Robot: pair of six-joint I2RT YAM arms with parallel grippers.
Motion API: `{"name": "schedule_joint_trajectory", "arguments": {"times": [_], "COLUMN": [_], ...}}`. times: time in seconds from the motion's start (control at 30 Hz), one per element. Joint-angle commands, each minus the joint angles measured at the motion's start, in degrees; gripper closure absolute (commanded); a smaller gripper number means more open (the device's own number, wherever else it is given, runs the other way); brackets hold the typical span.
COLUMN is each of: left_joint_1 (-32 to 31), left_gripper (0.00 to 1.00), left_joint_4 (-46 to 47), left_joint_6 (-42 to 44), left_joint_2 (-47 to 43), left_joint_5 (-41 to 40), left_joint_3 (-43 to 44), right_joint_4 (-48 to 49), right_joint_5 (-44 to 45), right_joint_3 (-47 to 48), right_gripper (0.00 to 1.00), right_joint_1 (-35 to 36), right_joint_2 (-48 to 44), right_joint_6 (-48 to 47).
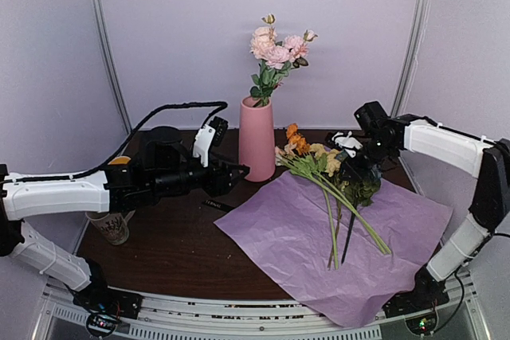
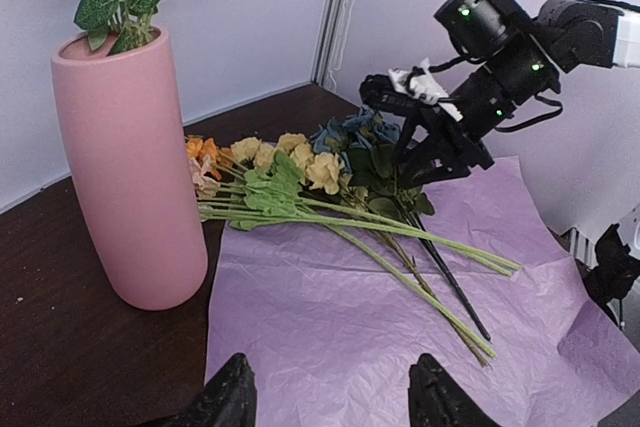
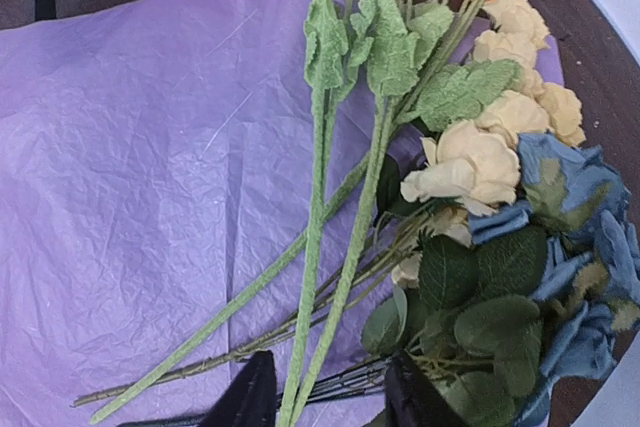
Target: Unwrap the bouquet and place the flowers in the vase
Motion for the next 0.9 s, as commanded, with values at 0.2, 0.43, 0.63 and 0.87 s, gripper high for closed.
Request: {"name": "schedule_joint_trajectory", "arguments": {"times": [0.2, 0.43, 0.63, 0.87], "left_joint_1": [-0.9, -1.0, -1.0, -1.0], "left_gripper": [0.47, 0.47, 0.47, 0.47], "left_joint_4": [2.1, 2.2, 2.2, 2.2], "left_joint_6": [-3.4, -4.0, -4.2, -4.1], "left_joint_2": [-1.8, -2.7, -3.3, -2.8], "left_joint_5": [-1.1, -1.7, -3.2, -3.0], "left_joint_3": [-1.5, -2.8, -3.7, -3.7], "right_joint_4": [-9.2, -11.0, -10.9, -10.6], "right_joint_5": [10.0, 14.2, 15.0, 15.7], "right_joint_3": [17.4, 23.5, 25.4, 27.8], "right_gripper": [0.52, 0.53, 0.54, 0.67], "right_joint_1": [7.1, 8.0, 8.0, 8.3], "right_joint_2": [18.7, 26.6, 30.3, 33.7], "right_joint_6": [-0.5, 1.0, 1.8, 1.6]}}
